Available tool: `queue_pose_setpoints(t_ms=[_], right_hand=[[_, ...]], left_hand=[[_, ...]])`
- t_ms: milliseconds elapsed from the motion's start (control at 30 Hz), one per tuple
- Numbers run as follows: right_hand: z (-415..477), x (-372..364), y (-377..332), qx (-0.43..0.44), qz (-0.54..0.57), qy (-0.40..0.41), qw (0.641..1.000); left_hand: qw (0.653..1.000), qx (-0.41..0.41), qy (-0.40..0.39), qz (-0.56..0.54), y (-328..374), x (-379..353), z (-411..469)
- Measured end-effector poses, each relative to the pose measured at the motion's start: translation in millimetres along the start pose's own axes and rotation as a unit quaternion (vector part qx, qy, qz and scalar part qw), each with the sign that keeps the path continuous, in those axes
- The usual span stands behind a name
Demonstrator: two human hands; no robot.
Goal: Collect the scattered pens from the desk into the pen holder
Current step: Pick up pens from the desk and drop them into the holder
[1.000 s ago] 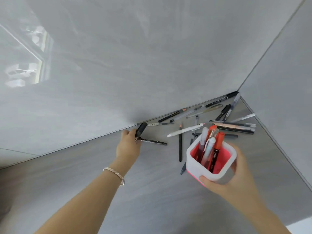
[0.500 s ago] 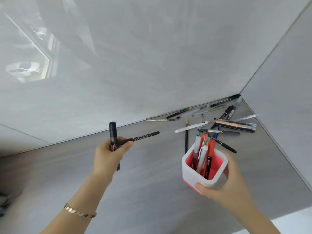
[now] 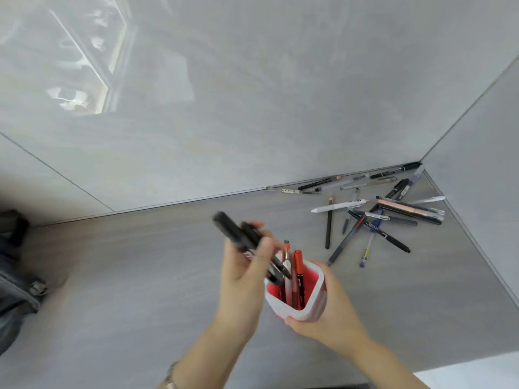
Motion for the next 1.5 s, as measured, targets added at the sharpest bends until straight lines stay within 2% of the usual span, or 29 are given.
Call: queue_pose_setpoints(t_ms=[67, 133, 200, 300, 367, 467, 567, 667, 733, 800, 833, 967, 1133, 1300, 1333, 1367, 1433, 1500], right_hand=[[-1.3, 3.1, -1.6, 0.004, 0.002, 0.011, 1.000], [0.1, 6.0, 0.7, -0.003, -0.001, 0.023, 1.000], [1.3, 6.7, 3.2, -0.004, -0.014, 0.020, 1.000], [-1.8, 10.5, 7.6, -0.008, 0.006, 0.024, 1.000], [-3.6, 10.5, 7.2, -0.009, 0.007, 0.023, 1.000], [-3.1, 9.5, 8.2, -0.004, 0.009, 0.023, 1.000], [0.8, 14.8, 2.9, 0.008, 0.014, 0.034, 0.999], [5.9, 32.7, -1.8, 0.016, 0.022, 0.055, 0.998], [8.0, 56.7, -0.9, 0.010, 0.022, 0.093, 0.995], [8.2, 84.0, -0.3, 0.008, 0.007, 0.130, 0.991], [8.5, 97.2, 0.6, 0.007, -0.005, 0.147, 0.989], [9.0, 142.3, 10.5, -0.008, -0.035, 0.202, 0.979], [8.0, 169.6, 24.2, -0.030, -0.032, 0.230, 0.972], [10.5, 172.9, 37.8, -0.035, -0.017, 0.213, 0.976], [11.4, 173.7, 39.3, -0.039, -0.011, 0.213, 0.976], [12.4, 174.7, 39.8, -0.040, -0.007, 0.215, 0.976], [13.7, 176.6, 37.5, -0.037, -0.005, 0.216, 0.976], [13.3, 178.3, 36.5, -0.031, -0.015, 0.219, 0.975]], left_hand=[[0.998, 0.060, -0.008, 0.018, -29.8, -4.7, -3.3], [0.992, 0.088, -0.026, 0.092, -51.7, -2.4, -4.1], [0.983, 0.065, -0.034, 0.168, -57.5, 4.4, -2.6], [0.964, -0.043, -0.081, 0.250, -45.0, 8.7, -1.4], [0.933, -0.115, -0.129, 0.315, -37.4, 9.1, 0.6], [0.888, -0.165, -0.168, 0.394, -43.0, 12.2, 7.1], [0.868, -0.143, -0.221, 0.421, -57.5, 2.1, 3.7], [0.843, -0.115, -0.308, 0.425, -59.7, -26.6, 1.2], [0.856, -0.090, -0.339, 0.381, -55.3, -44.1, 12.5], [0.879, -0.076, -0.288, 0.372, -50.6, -50.5, 45.4], [0.875, -0.080, -0.257, 0.403, -51.8, -50.5, 66.8], [0.777, -0.085, -0.208, 0.588, -82.0, -44.8, 156.5], [0.631, -0.043, -0.239, 0.737, -132.2, -41.1, 203.4], [0.559, -0.031, -0.243, 0.792, -152.6, -30.8, 199.0], [0.554, -0.032, -0.248, 0.794, -154.0, -29.2, 195.4], [0.577, -0.029, -0.252, 0.776, -153.5, -29.0, 190.0], [0.665, -0.002, -0.248, 0.705, -149.0, -36.7, 176.9], [0.720, -0.001, -0.242, 0.650, -145.2, -53.6, 167.9]])
Point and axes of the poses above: each hand's wrist, its own z-axis towards the middle knuckle, its own x-axis out of the back of the hand, y = z × x, the point moved 8 cm from there along z, towards the middle knuckle, and after that the axes turned 14 degrees about -z, right-handed, at the moved point
